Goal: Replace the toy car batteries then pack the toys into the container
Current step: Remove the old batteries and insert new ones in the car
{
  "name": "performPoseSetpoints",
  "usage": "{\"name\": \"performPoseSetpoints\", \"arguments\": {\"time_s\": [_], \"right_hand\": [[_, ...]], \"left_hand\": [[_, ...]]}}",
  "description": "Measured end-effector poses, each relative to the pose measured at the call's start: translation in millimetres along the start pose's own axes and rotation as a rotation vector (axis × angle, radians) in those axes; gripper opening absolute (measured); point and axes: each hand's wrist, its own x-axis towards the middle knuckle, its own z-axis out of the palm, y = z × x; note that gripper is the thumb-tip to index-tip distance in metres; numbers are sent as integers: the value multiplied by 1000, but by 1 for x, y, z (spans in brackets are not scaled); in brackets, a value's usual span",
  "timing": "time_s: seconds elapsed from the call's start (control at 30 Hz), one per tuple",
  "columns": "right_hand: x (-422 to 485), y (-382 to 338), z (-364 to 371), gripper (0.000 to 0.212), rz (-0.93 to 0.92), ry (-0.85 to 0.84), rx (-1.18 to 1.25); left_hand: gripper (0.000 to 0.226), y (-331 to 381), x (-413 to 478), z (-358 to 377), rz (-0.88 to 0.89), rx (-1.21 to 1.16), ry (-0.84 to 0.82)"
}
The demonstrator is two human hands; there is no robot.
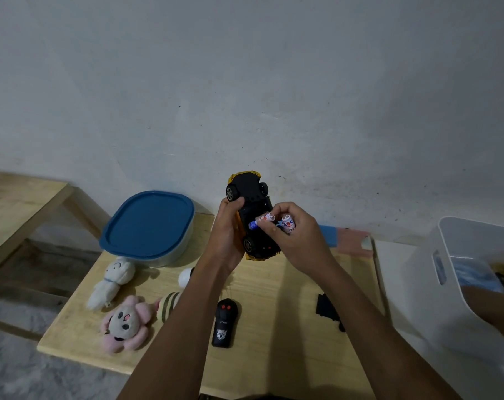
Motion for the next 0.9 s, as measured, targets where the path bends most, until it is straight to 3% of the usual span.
{"name": "performPoseSetpoints", "arguments": {"time_s": [0.13, 0.3, 0.5, 0.63, 0.77, 0.9], "right_hand": [[1, -3, 0, 14, 152, 105, 252], [3, 12, -14, 18, 383, 74, 699], [1, 40, -23, 24, 566, 121, 858], [-3, 58, -29, 25, 643, 164, 982], [-8, 80, -37, 21, 651, 125, 891], [-15, 100, -45, 31, 704, 157, 555]], "left_hand": [[59, -6, 0, -5, -35, 15, 9], [47, -9, -2, -7, -86, -5, -19], [45, -22, 6, -5, -172, 3, 86], [35, -46, 15, -10, -205, 173, 234], [36, -82, 21, -17, -275, 318, 319], [36, -117, 24, -24, -354, 487, 332]]}}
